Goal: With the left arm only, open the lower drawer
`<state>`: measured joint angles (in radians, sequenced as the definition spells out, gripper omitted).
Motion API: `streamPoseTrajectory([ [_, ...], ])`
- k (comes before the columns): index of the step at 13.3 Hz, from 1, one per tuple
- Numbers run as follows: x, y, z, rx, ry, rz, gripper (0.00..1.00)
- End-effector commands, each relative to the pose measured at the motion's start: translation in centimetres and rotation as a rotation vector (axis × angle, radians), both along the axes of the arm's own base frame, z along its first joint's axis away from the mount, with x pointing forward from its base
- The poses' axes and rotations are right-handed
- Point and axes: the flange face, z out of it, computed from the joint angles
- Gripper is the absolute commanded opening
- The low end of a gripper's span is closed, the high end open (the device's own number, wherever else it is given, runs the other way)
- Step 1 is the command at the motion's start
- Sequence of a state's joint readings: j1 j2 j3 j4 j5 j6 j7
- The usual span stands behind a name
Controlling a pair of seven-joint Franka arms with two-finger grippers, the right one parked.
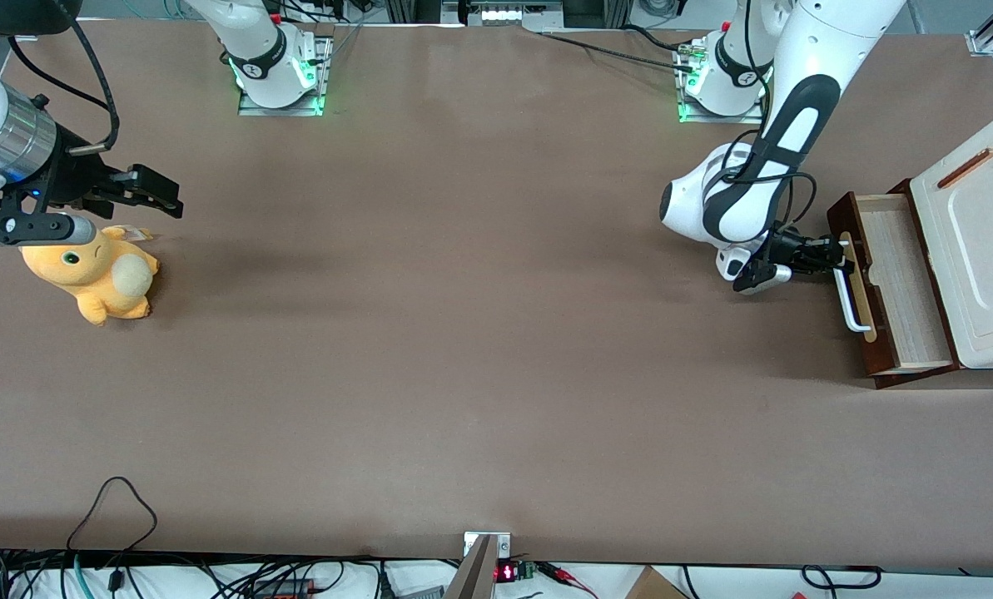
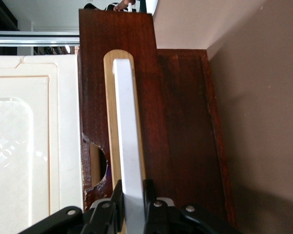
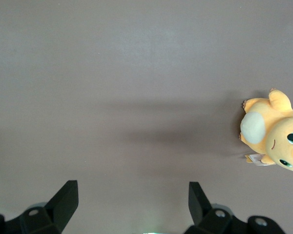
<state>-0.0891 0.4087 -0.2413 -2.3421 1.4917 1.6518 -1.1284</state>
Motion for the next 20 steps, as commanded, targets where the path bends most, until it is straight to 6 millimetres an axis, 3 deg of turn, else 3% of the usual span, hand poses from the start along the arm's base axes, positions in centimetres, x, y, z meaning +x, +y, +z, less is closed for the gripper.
streamPoseTrajectory([
  [1,0.6,-2.6,0.5,-0.041,0.016,-0.043,0.9],
  [2,0.6,-2.6,0.6,-0.044,0.014,-0.04,1.0],
  [4,0.6,-2.7,0.8,-0.061,0.015,-0.019,1.0],
  [7,3.1,-4.4,4.4,-0.21,-0.001,0.064,1.0],
  [9,5.7,-5.8,8.7,-0.359,0.056,0.171,1.0],
  [13,10.5,-6.3,20.1,-0.691,0.127,0.282,1.0],
  [20,11.1,-1.6,35.2,-1.104,0.225,0.386,1.0],
])
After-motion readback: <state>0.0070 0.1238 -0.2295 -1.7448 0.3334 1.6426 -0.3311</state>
